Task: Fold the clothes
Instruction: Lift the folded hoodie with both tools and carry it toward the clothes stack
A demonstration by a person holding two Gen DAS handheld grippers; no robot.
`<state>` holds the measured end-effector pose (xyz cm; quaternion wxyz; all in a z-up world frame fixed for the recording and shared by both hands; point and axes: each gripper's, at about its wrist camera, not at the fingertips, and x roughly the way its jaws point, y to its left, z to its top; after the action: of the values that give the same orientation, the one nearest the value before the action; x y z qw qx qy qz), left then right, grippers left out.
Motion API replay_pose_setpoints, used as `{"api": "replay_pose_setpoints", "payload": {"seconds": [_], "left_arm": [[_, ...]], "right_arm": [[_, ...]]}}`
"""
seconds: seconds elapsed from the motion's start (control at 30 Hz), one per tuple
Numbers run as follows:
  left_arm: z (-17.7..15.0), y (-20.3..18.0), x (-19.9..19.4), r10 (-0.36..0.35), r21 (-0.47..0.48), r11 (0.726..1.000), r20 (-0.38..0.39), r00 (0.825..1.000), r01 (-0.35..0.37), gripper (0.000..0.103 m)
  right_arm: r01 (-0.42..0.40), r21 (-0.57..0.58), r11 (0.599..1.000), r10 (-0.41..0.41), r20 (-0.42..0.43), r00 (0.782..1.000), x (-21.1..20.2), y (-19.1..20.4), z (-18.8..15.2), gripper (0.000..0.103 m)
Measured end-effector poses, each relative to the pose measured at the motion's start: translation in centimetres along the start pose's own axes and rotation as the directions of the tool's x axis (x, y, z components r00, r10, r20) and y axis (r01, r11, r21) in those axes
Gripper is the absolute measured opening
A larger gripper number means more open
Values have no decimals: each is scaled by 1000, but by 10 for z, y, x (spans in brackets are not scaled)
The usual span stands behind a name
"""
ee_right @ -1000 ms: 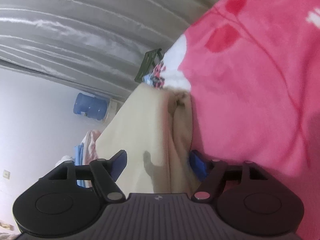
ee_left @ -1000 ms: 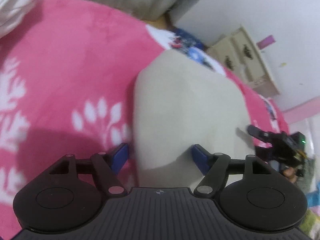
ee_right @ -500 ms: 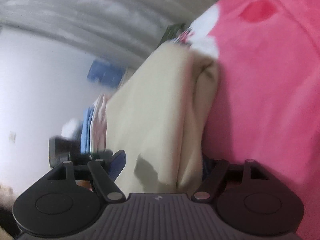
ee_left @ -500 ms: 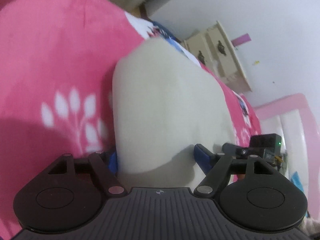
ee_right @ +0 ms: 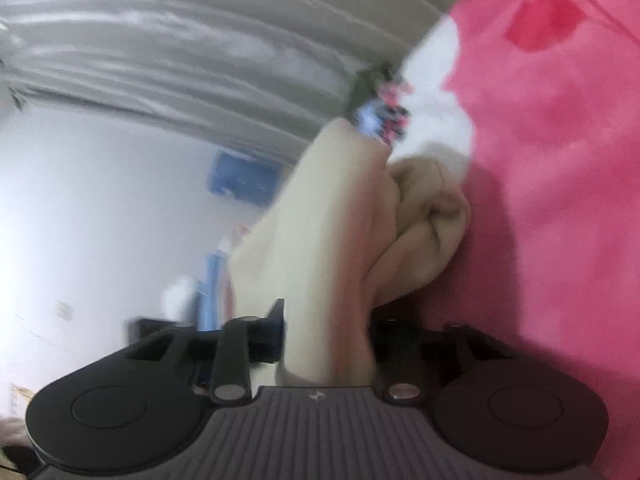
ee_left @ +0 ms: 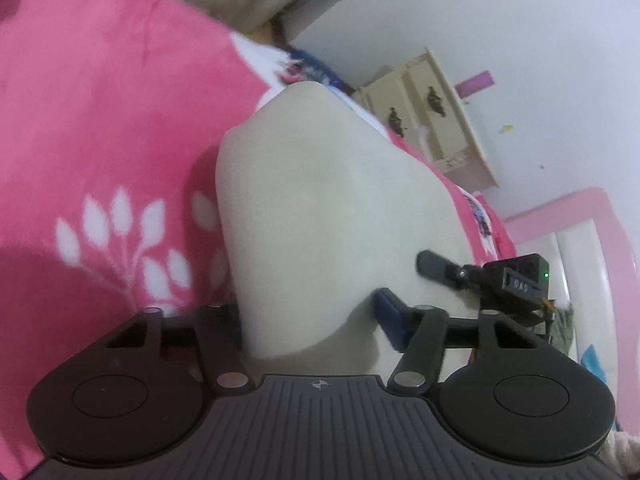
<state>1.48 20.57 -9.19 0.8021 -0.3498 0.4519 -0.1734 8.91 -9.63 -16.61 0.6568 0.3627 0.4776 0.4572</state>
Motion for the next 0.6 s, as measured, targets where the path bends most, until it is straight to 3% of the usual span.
{"api": "replay_pose_setpoints", "payload": {"seconds": [0.27, 0.37, 0.47, 0.6], "left_arm": [[-12, -41, -64, -33, 119, 992, 31, 999, 29, 37], [-21, -56, -103, -26, 143, 990, 94, 995, 12, 36], [-33, -58, -152, -36, 108, 994, 207, 978, 14, 36], [-51, -57, -227, -29, 68, 998, 359, 933, 4, 35]], "right_arm": [[23, -228, 973, -10, 58, 998, -22, 98, -25, 30], [29, -324, 945, -17, 38, 999, -23, 145, -31, 30], [5, -372, 928, -5, 2, 1000, -13, 190, -34, 30], [-30, -428, 903, -4, -78, 997, 25, 262, -35, 30]]}}
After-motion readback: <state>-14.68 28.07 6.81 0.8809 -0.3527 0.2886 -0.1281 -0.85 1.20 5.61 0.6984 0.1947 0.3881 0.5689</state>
